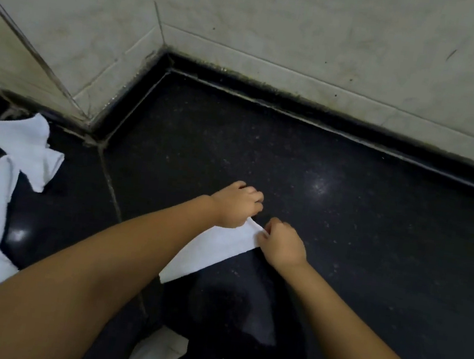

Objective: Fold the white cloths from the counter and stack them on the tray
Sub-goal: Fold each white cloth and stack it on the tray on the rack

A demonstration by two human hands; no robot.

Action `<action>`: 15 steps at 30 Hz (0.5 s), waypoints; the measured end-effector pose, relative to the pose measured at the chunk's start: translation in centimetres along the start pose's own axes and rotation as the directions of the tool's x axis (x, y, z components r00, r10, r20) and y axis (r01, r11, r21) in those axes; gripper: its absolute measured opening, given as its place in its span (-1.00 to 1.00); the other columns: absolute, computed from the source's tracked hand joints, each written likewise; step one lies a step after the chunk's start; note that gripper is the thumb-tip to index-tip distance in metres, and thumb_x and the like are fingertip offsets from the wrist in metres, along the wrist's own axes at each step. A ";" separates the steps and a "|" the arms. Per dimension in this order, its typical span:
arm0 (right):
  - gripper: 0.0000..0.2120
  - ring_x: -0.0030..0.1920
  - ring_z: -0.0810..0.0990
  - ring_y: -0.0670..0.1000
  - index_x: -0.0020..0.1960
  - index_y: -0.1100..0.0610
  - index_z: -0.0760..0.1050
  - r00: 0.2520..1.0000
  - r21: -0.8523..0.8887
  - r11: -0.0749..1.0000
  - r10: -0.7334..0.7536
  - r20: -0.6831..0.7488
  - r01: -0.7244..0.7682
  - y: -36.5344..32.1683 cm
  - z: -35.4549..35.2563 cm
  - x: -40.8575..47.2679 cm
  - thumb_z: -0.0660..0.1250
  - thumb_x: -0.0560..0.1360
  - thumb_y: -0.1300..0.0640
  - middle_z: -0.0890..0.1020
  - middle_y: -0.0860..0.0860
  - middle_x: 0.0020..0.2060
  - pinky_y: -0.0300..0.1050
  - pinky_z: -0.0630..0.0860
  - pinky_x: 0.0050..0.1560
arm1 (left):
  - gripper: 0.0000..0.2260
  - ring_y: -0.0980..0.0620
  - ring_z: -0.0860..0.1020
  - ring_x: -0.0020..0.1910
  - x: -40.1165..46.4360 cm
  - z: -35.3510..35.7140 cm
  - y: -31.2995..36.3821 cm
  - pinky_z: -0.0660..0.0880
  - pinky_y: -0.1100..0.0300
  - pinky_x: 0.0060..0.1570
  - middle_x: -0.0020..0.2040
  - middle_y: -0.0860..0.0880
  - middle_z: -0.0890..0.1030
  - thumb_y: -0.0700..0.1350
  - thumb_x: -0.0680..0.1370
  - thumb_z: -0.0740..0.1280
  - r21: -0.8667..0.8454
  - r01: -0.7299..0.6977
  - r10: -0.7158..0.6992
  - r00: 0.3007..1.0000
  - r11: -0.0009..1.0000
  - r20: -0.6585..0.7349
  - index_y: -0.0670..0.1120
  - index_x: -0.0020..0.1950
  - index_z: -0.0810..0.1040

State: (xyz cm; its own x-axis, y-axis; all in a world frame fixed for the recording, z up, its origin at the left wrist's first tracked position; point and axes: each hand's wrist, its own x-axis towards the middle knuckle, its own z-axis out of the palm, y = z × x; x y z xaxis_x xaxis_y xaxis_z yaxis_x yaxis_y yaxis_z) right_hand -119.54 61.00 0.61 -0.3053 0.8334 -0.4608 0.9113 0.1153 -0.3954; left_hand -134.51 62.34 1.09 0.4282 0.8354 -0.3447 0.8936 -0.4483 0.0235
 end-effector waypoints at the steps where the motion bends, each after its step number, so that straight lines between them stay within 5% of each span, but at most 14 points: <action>1: -0.90 -0.15 0.50 0.05 -0.07 0.17 0.40 1.000 0.113 0.994 -0.004 0.022 0.001 0.0 -0.6 0.0 0.23 0.52 0.12 0.52 0.03 -0.18 -0.11 0.38 -0.25 | -0.74 -0.02 0.45 0.23 -0.4 -0.5 0.0 0.24 0.01 0.40 0.23 -0.07 0.49 -0.22 0.57 0.19 -0.060 0.037 -0.035 0.999 0.997 0.034 -0.07 0.24 0.45; 4: -0.94 -0.24 0.46 -0.03 -0.12 0.10 0.39 0.999 0.390 0.920 -0.051 0.011 0.043 -0.3 -2.9 0.2 0.28 0.49 0.20 0.50 -0.04 -0.27 -0.26 0.35 -0.36 | -0.91 0.04 0.52 -0.08 -2.0 -2.5 -0.4 0.47 0.07 0.12 -0.05 -0.03 0.55 -0.15 0.55 0.25 -0.380 0.281 -0.267 0.959 0.881 0.090 0.00 0.04 0.43; 6: -0.90 -0.21 0.49 -0.03 -0.07 0.07 0.42 0.993 0.491 0.863 -0.087 -0.079 0.115 -1.0 -4.7 0.6 0.30 0.48 0.24 0.52 -0.01 -0.21 -0.27 0.38 -0.31 | -0.86 0.05 0.52 -0.10 -3.4 -3.9 -1.5 0.54 0.11 -0.05 -0.05 0.01 0.53 -0.13 0.53 0.30 -0.591 0.342 -0.404 0.914 0.731 0.029 0.02 0.07 0.44; 10: -0.85 -0.23 0.51 -0.02 -0.14 0.06 0.50 0.959 0.646 0.711 -0.159 -0.235 0.276 -3.5 -9.3 0.7 0.31 0.47 0.30 0.54 -0.02 -0.29 -0.13 0.47 -0.14 | -0.91 0.04 0.51 -0.11 -6.6 -7.8 -3.5 0.45 0.21 -0.17 -0.10 0.00 0.53 -0.19 0.52 0.32 -0.742 0.214 -0.536 0.814 0.635 -0.224 -0.11 0.01 0.56; 15: -0.91 -0.26 0.46 -0.17 -0.12 0.11 0.49 0.833 0.534 0.649 -0.331 -0.443 0.542 -4.3 -13.4 -2.8 0.29 0.50 0.28 0.53 -0.09 -0.26 -0.47 0.40 -0.26 | -0.95 0.10 0.55 -0.14 -9.9 -10.8 -2.0 0.47 0.22 -0.07 -0.17 0.08 0.57 -0.22 0.49 0.37 -0.846 0.028 -0.671 0.623 0.533 -0.402 -0.09 -0.10 0.58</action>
State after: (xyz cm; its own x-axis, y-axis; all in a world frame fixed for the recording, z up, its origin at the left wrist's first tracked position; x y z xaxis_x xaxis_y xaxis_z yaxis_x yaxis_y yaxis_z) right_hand -118.91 65.42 14.26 -0.4339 0.8955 0.0988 0.2787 0.2376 -0.9305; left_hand -139.06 58.44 14.55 -0.2785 0.9492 0.1462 0.6022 0.0540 0.7965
